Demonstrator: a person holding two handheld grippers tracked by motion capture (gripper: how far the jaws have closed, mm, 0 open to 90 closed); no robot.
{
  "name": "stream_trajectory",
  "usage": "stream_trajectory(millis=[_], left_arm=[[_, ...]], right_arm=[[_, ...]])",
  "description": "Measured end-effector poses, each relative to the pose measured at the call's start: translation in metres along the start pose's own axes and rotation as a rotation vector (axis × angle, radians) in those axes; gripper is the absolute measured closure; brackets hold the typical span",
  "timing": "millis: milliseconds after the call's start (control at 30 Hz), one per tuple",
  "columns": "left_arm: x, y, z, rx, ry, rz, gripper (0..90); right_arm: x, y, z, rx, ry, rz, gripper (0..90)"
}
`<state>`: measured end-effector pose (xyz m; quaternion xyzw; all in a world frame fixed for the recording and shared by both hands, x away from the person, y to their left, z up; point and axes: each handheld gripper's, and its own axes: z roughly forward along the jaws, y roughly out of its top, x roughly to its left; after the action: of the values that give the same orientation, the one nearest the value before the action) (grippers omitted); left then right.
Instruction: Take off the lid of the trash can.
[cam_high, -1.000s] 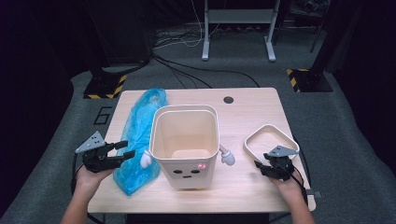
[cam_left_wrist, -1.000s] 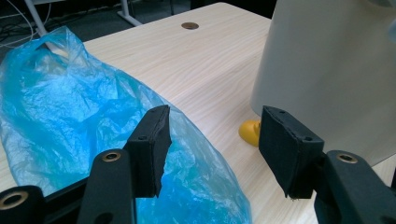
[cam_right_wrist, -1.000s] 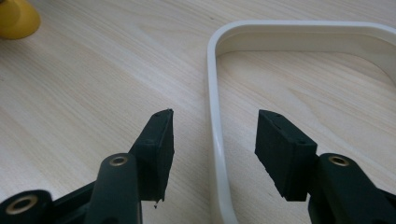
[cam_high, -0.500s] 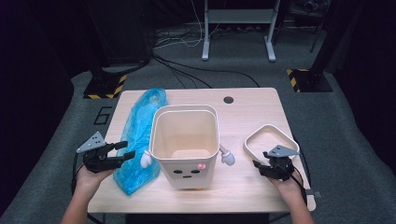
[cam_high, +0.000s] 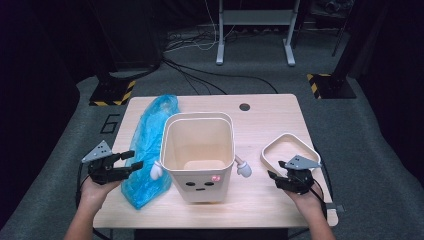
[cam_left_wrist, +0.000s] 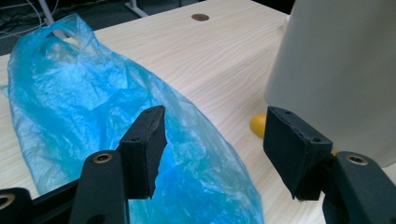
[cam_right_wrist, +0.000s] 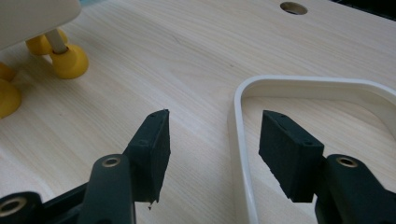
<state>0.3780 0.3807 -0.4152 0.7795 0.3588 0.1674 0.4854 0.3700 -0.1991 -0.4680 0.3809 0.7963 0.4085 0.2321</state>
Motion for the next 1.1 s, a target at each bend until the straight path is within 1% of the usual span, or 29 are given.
stream_trajectory(millis=[133, 200, 267, 333, 400, 500, 567, 667, 767, 867, 967, 1033, 1100], left_arm=[[0.009, -0.007, 0.003, 0.027, 0.024, -0.026, 39.3], [0.012, -0.01, 0.005, 0.044, 0.038, -0.027, 40.0], [0.014, -0.013, 0.007, 0.052, 0.045, -0.025, 40.0], [0.016, -0.015, 0.009, 0.053, 0.046, -0.031, 39.8], [0.018, -0.018, 0.012, 0.05, 0.037, -0.036, 39.0], [0.024, -0.023, 0.017, 0.056, 0.016, -0.058, 39.1], [0.028, -0.026, 0.019, 0.07, 0.015, -0.067, 39.3], [0.03, -0.03, 0.023, 0.073, 0.016, -0.071, 39.3], [0.032, -0.032, 0.026, 0.084, 0.03, -0.061, 39.0], [0.035, -0.035, 0.029, 0.096, 0.051, -0.062, 37.7], [0.038, -0.037, 0.03, 0.1, 0.065, -0.072, 36.0], [0.041, -0.038, 0.032, 0.103, 0.074, -0.08, 35.7], [0.044, -0.038, 0.034, 0.111, 0.077, -0.099, 35.7]], right_arm=[[0.002, 0.001, 0.001, 0.002, -0.001, -0.01, 42.1], [0.002, 0.001, 0.001, 0.003, -0.002, -0.014, 42.1], [0.002, 0.0, 0.001, 0.005, -0.003, -0.011, 42.1], [0.002, 0.0, 0.001, 0.002, -0.007, -0.013, 42.1], [0.002, 0.0, 0.0, -0.001, -0.009, -0.009, 42.1], [0.001, 0.0, 0.0, -0.003, -0.009, -0.006, 42.1], [0.001, 0.0, 0.0, -0.004, -0.009, -0.006, 42.1], [0.001, 0.0, 0.0, -0.003, -0.008, -0.006, 42.1], [0.001, -0.001, 0.001, -0.003, -0.008, -0.005, 42.1], [0.0, -0.001, 0.001, -0.005, -0.008, 0.003, 42.1], [0.001, -0.001, 0.001, -0.011, -0.006, 0.008, 42.1], [0.001, 0.0, 0.001, -0.013, -0.005, 0.003, 42.1], [0.002, 0.001, 0.001, -0.014, -0.003, 0.001, 42.1]])
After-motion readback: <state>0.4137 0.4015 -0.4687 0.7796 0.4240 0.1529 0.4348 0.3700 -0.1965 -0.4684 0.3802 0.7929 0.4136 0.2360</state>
